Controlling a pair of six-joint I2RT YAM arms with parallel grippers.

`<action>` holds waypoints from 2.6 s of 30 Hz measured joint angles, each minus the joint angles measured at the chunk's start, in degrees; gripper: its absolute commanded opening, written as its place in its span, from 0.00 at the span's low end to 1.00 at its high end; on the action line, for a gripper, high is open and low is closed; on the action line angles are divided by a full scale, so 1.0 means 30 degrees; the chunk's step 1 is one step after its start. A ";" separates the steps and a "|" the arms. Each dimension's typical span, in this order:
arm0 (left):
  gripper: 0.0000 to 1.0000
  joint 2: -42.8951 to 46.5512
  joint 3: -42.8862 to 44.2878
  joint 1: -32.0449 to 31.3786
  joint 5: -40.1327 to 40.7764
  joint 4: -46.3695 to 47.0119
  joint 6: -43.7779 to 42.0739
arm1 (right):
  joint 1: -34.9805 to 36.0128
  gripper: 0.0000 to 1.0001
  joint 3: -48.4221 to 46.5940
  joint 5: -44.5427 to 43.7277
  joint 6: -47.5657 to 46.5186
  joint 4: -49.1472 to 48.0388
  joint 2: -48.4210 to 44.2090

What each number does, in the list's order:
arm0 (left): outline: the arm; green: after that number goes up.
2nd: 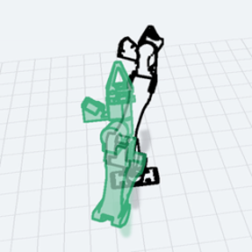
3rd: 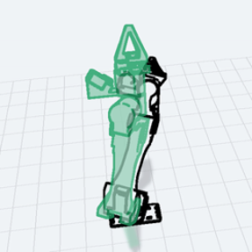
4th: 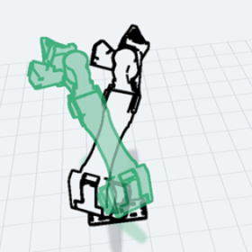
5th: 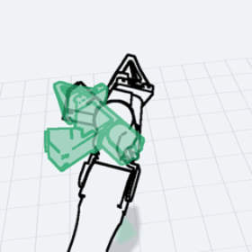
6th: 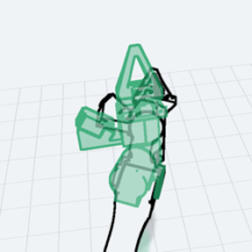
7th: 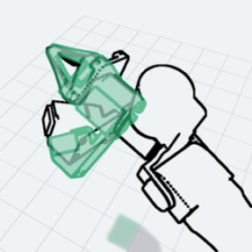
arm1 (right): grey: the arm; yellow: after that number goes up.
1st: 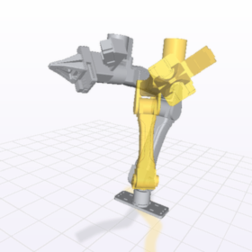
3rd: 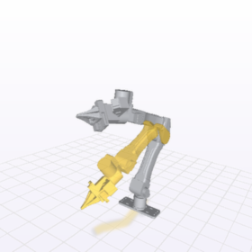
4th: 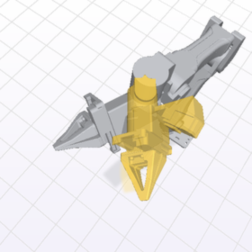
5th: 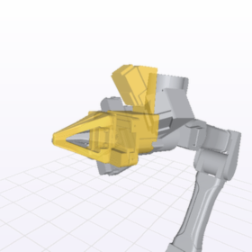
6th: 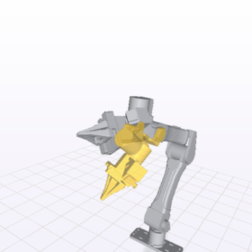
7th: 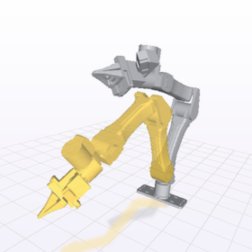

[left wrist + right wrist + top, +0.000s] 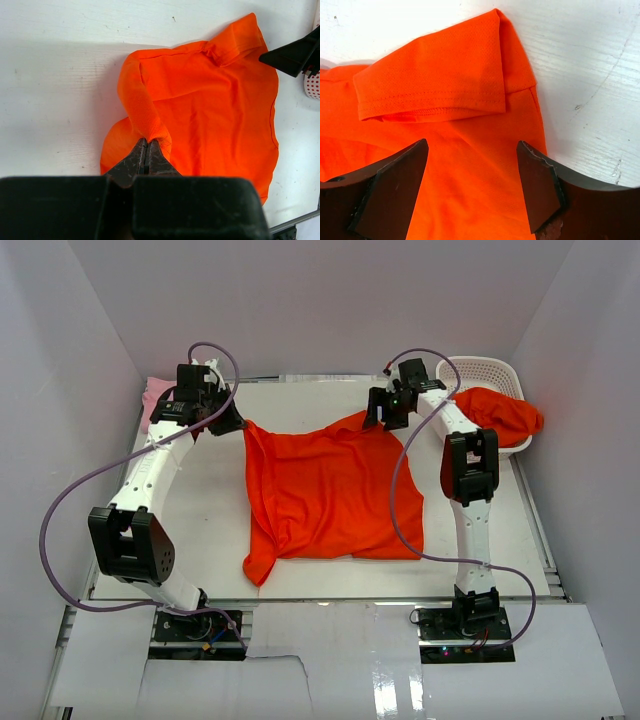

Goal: Fold and stack the t-shirts

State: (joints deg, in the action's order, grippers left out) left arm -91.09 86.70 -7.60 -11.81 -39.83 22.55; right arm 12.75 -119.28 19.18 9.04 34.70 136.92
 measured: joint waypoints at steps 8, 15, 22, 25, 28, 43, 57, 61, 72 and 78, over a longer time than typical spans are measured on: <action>0.00 0.0000 -0.0168 0.0000 -0.0007 0.0066 -0.0015 | 0.0000 0.73 -0.1319 -0.0277 0.0437 -0.0415 0.1056; 0.00 0.0000 -0.0648 0.0000 -0.0007 0.0153 -0.0080 | -0.0073 0.72 -0.1392 -0.0204 0.0874 -0.0787 0.1486; 0.00 0.0000 -0.0648 0.0000 -0.0007 0.0168 -0.0175 | -0.0087 0.68 -0.1392 0.0015 0.1071 -0.1304 0.1494; 0.00 0.0000 -0.0656 0.0000 -0.0007 0.0168 -0.0204 | -0.0102 0.66 -0.1406 0.0248 0.1268 -0.1588 0.1588; 0.00 0.0000 -0.0670 0.0000 0.0000 0.0160 -0.0211 | -0.0109 0.64 -0.1443 0.0437 0.1450 -0.1712 0.1778; 0.00 0.0000 -0.0925 0.0000 0.0051 0.0270 -0.0299 | -0.0211 0.08 -0.1435 0.1013 0.2229 -0.2200 0.2076; 0.00 -0.1741 0.1049 0.0000 0.0466 -0.0794 -0.0940 | -0.3031 0.08 -0.2375 0.2637 0.3592 -0.2084 -0.1217; 0.00 -0.1865 0.2412 0.0000 0.0481 -0.1093 -0.1231 | -0.3985 0.08 -0.1260 0.3038 0.3424 -0.2157 -0.5501; 0.00 0.4240 0.1530 0.0000 -0.1224 0.1617 -0.1872 | -0.3490 0.08 0.2018 0.4022 0.1566 -0.1362 -1.7456; 0.00 1.2845 -0.1093 0.0000 -0.2178 0.4590 -0.1851 | -0.3497 0.08 0.6725 0.4728 0.0495 -0.3242 -2.6644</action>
State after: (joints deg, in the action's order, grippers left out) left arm -52.56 83.42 -7.60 -18.35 -26.06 16.99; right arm 2.26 -99.11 33.36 10.52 24.97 56.99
